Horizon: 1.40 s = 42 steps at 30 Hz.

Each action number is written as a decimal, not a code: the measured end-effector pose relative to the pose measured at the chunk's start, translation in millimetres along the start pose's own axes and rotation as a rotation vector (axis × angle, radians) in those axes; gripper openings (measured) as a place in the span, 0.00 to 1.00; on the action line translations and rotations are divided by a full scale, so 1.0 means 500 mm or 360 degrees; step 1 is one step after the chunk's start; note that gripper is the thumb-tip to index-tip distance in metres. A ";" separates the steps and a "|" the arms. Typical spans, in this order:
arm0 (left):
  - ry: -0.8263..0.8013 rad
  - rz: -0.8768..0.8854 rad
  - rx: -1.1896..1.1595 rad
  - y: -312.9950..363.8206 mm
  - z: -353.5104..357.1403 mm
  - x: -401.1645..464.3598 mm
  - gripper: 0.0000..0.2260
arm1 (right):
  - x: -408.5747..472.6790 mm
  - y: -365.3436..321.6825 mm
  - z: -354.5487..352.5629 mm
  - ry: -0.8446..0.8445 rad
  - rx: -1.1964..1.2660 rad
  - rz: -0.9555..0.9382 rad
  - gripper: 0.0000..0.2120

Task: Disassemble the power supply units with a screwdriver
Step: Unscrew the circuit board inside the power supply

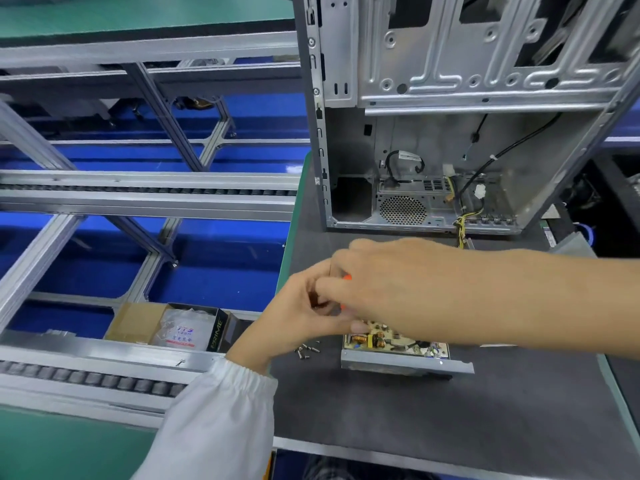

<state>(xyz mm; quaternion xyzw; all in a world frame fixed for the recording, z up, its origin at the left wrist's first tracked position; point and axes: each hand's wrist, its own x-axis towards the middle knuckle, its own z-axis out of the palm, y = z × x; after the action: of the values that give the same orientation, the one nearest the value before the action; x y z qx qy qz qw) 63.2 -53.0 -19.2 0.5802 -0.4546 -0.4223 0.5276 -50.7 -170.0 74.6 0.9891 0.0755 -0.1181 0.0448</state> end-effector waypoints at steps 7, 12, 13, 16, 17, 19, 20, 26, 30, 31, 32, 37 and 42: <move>-0.0139 -0.0164 0.0146 0.021 -0.006 -0.005 0.05 | 0.006 0.015 -0.037 -0.0225 0.0039 -0.0227 0.19; -0.0020 -0.0002 0.0212 0.013 0.010 -0.004 0.15 | -0.010 0.005 -0.026 -0.0148 0.0065 0.0271 0.26; -0.0005 0.0032 0.0163 0.013 0.012 -0.008 0.15 | -0.008 -0.004 -0.021 -0.0083 0.0013 0.0316 0.26; 0.0010 0.0113 0.0169 0.013 0.022 -0.015 0.18 | -0.004 -0.028 -0.012 0.0044 0.0027 0.0357 0.26; 0.0034 0.0119 0.0219 0.010 0.026 -0.014 0.18 | -0.002 -0.033 -0.011 0.0049 0.0042 0.0378 0.26; 0.0083 0.0084 0.0375 0.004 0.032 -0.005 0.14 | 0.002 -0.039 -0.008 0.0025 0.0052 0.0451 0.25; 0.0095 0.0023 0.0435 0.002 0.030 0.000 0.11 | 0.005 -0.042 -0.004 0.0012 0.0048 0.0474 0.22; -0.0614 -0.0093 0.0038 0.016 -0.038 0.009 0.20 | -0.008 -0.037 -0.010 -0.0079 0.0160 0.0112 0.16; -0.0619 -0.0163 0.0026 0.007 -0.047 0.011 0.05 | -0.006 -0.032 -0.037 -0.0208 0.0119 0.0023 0.22; -0.0617 -0.0160 0.0023 0.004 -0.046 0.011 0.06 | -0.009 -0.029 -0.040 -0.0255 0.0131 0.0033 0.22; -0.0623 -0.0152 0.0026 0.000 -0.045 0.011 0.07 | -0.012 -0.026 -0.041 -0.0291 0.0161 0.0052 0.19; -0.0389 -0.0092 0.0043 -0.011 -0.030 0.021 0.08 | -0.004 -0.046 -0.031 -0.0086 -0.0034 0.0595 0.24; -0.0330 -0.0137 0.0074 -0.010 -0.015 0.028 0.13 | 0.000 -0.050 -0.007 -0.0146 0.0135 0.0592 0.10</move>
<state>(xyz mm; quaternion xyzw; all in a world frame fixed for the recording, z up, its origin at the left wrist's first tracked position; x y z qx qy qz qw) 73.9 -64.7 -23.7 0.5645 -0.4910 -0.4917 0.4455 -54.1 -145.2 76.3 0.9806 -0.1156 -0.1558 0.0274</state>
